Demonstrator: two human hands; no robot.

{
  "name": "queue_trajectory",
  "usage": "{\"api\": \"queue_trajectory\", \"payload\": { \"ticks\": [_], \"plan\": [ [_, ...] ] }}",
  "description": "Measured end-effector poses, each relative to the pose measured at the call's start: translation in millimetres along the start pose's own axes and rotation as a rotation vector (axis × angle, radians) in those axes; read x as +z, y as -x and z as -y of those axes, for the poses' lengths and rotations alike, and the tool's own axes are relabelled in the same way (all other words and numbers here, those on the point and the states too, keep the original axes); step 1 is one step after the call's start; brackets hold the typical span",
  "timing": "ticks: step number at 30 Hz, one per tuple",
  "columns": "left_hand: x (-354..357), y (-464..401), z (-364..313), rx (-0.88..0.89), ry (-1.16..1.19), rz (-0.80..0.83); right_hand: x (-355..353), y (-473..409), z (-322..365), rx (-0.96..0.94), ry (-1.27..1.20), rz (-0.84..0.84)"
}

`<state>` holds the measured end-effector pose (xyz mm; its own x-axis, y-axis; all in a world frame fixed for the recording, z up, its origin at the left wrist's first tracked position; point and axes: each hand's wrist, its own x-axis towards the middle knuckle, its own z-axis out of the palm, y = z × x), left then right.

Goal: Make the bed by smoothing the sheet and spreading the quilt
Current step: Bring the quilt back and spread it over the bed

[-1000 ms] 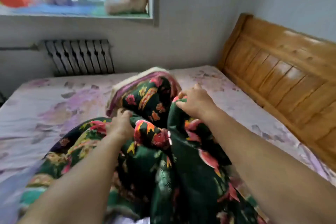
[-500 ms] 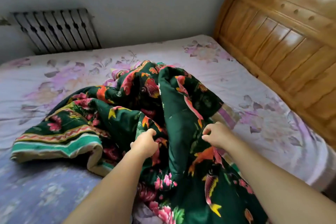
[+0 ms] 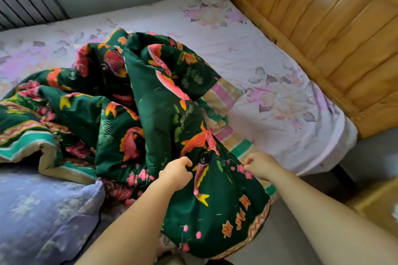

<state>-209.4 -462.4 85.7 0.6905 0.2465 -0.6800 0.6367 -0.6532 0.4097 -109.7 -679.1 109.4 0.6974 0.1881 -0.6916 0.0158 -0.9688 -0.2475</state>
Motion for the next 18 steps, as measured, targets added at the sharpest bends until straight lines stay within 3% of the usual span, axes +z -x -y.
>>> {"api": "queue_trajectory", "payload": {
  "ticks": [10, 18],
  "plan": [
    [32, -27, -17, -0.012, -0.057, 0.073, 33, -23, -6, 0.021, -0.127, 0.065],
    [74, -79, -13, -0.024, -0.026, 0.187, 96, -82, 12, 0.227, -0.360, 0.144]
  ]
}}
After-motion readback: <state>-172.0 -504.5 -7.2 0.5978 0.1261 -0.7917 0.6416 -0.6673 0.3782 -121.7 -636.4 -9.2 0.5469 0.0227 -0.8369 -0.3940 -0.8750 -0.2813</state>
